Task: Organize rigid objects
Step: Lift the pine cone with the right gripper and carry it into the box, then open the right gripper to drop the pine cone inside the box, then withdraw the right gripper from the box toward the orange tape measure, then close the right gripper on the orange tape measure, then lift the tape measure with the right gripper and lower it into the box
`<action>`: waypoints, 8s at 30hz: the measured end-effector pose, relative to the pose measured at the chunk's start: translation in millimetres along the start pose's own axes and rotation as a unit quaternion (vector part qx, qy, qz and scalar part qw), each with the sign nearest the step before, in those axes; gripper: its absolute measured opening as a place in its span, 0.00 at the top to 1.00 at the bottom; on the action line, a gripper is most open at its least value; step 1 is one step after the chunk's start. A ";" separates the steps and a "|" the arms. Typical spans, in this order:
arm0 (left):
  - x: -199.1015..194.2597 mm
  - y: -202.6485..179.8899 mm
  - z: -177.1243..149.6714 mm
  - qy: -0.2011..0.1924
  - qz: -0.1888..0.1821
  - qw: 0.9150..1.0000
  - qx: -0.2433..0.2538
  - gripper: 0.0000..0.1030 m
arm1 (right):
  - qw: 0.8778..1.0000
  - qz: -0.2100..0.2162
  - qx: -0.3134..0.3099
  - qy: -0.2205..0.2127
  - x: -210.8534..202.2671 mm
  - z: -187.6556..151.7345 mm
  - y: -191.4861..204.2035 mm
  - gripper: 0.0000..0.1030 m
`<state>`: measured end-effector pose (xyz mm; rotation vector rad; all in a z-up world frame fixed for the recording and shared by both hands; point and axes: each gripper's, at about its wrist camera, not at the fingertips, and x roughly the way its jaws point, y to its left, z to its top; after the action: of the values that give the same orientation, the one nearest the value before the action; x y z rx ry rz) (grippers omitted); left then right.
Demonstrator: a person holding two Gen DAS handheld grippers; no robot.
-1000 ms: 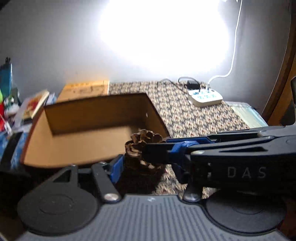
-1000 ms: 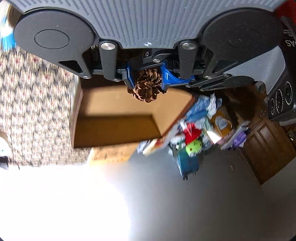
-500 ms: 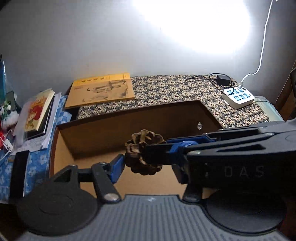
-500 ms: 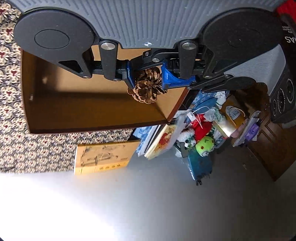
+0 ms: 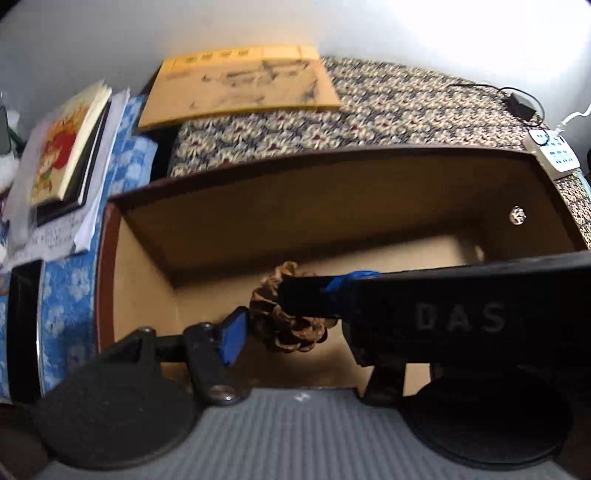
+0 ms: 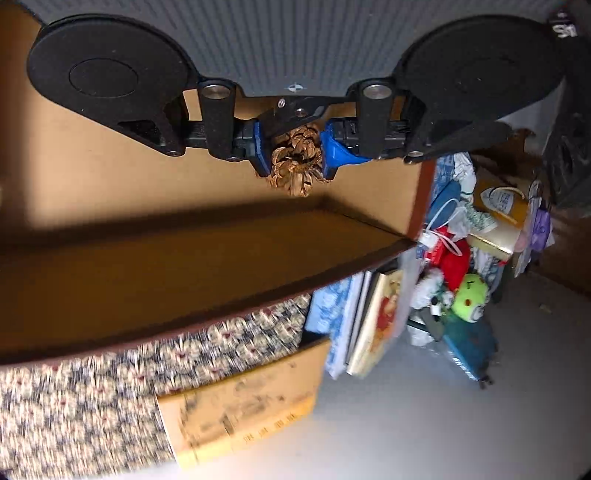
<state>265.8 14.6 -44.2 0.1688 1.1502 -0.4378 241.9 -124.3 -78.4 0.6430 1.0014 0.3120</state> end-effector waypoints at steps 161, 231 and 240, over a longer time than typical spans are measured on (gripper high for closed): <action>-50.1 -166.3 -211.9 -0.022 -0.052 0.998 -0.022 0.26 | 0.998 -0.036 -0.045 -0.030 -136.7 -215.0 -74.4 0.83; -22.3 -90.3 1.5 -0.023 -0.087 0.987 0.133 0.48 | 0.991 -0.075 -0.016 -0.109 -99.2 -36.1 -27.9 0.88; 23.7 -68.0 7.7 0.050 -0.074 0.989 0.121 0.48 | 0.993 -0.111 0.025 -0.019 -48.1 -16.8 -34.4 0.88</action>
<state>251.7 -55.5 -56.3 0.3203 1.2107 -0.7082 201.3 -170.1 -73.8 0.5747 1.0358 0.0797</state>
